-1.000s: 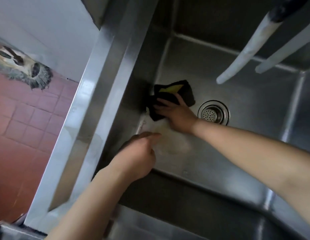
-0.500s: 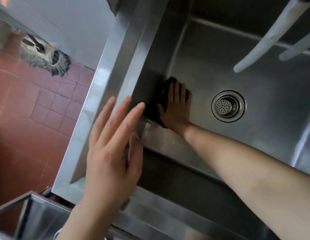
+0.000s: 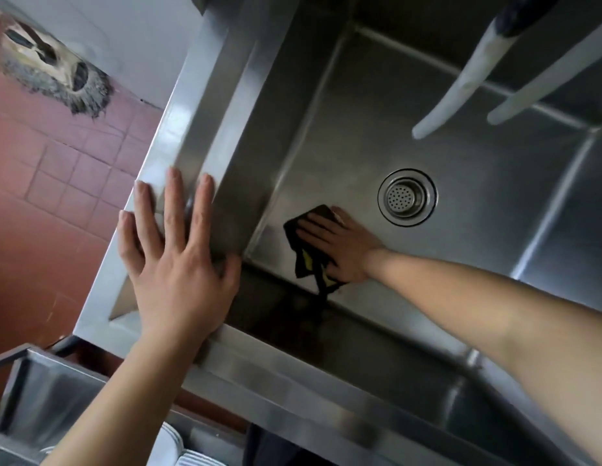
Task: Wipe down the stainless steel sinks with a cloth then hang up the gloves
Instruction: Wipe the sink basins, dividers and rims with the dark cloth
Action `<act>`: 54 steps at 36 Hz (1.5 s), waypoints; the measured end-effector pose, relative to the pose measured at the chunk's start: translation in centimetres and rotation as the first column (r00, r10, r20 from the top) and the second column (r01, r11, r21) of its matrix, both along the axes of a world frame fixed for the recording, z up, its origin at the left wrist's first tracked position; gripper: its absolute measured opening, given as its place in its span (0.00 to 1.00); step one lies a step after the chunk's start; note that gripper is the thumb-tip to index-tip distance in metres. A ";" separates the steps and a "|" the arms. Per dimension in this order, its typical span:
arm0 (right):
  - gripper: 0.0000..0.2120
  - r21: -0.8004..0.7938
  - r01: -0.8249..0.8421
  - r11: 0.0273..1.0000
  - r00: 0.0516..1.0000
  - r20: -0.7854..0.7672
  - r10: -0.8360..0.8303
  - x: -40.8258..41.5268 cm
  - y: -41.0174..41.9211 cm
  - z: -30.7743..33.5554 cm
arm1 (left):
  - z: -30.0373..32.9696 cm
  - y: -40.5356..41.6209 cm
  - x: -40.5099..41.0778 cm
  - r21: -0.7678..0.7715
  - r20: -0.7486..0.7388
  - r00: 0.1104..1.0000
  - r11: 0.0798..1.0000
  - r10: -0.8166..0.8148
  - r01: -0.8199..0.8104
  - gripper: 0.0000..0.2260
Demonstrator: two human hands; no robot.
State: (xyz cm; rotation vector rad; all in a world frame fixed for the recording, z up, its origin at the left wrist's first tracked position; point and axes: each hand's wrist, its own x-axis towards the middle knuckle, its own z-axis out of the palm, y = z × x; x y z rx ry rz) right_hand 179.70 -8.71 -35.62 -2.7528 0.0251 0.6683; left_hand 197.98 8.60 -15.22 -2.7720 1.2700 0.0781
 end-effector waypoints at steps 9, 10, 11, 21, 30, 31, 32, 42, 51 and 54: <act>0.43 -0.154 0.364 0.918 0.929 -0.006 -0.370 -3.2 -4.7 1.1 | 0.7 -0.5 -0.2 0.028 -0.033 0.999 0.999 0.033 -0.032 0.47; 0.44 -0.133 0.359 0.924 0.932 0.006 -0.362 -3.0 -3.9 1.2 | 0.7 -0.5 -0.2 0.026 -0.028 0.999 0.999 0.033 -0.032 0.47; 0.45 -0.103 0.330 0.938 0.944 0.020 -0.330 -2.7 -2.8 1.3 | 0.6 -0.5 -0.2 0.023 -0.022 0.999 0.999 0.033 -0.032 0.48; 0.29 0.021 0.123 0.992 0.980 0.153 -0.125 3.1 3.5 -1.0 | 0.6 -0.6 -0.2 0.010 -0.016 0.999 0.999 0.043 -0.043 0.42; 0.30 0.044 0.871 0.489 0.481 0.117 -0.869 11.8 -7.2 0.0 | 0.6 -0.8 -0.2 0.005 -0.022 0.998 0.998 0.061 -0.061 0.42; 0.30 0.041 0.936 0.350 0.345 0.099 -0.933 12.1 -8.7 0.2 | 0.7 -0.8 -0.2 0.003 -0.017 0.998 0.998 0.059 -0.058 0.42; 0.31 0.032 0.978 0.207 0.204 0.082 -0.976 12.2 -10.2 0.4 | 0.7 -0.8 -0.2 0.002 -0.012 0.998 0.998 0.056 -0.056 0.42; 0.32 -0.003 0.912 -0.411 -0.410 -0.073 -0.909 2.6 -13.4 2.1 | 0.9 -0.7 -0.1 0.030 -0.033 0.999 0.999 0.038 -0.037 0.45; 0.38 -0.034 0.959 -0.282 -0.284 -0.093 -0.954 6.6 -13.0 2.6 | 0.1 -0.3 0.1 0.004 -0.007 1.000 1.000 0.016 -0.016 0.48; 0.36 0.048 0.979 0.198 0.201 -0.065 -0.977 8.0 -8.9 1.6 | 0.0 -0.3 0.1 -0.003 -0.005 1.000 1.000 0.026 -0.026 0.49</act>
